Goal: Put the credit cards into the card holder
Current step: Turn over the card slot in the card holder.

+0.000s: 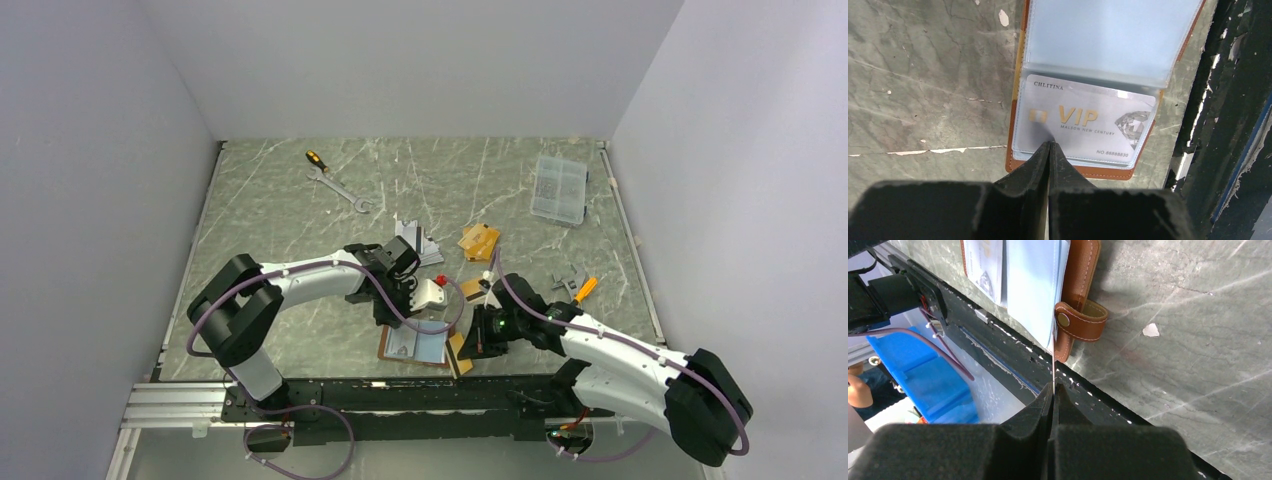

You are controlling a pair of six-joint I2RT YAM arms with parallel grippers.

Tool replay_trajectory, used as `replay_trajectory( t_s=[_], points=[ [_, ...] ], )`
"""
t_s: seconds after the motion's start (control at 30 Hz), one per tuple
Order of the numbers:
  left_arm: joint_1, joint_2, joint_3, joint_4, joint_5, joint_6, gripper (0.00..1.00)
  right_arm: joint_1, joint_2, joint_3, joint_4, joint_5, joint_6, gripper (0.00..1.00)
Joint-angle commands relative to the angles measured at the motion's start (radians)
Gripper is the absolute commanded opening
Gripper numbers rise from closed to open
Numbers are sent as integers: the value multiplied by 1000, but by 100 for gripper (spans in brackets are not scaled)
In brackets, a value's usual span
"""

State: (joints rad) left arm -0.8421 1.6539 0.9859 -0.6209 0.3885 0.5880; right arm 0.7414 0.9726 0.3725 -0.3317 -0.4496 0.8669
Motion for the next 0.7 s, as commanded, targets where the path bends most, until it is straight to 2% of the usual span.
replay_trajectory(
  t_s=[0.0, 0.67],
  points=[
    [-11, 9, -4, 25, -33, 22, 8, 3, -30, -13, 18, -5, 20, 0],
    [-19, 9, -7, 18, -45, 26, 5, 4, -27, -15, 74, -36, 9, 0]
  ],
)
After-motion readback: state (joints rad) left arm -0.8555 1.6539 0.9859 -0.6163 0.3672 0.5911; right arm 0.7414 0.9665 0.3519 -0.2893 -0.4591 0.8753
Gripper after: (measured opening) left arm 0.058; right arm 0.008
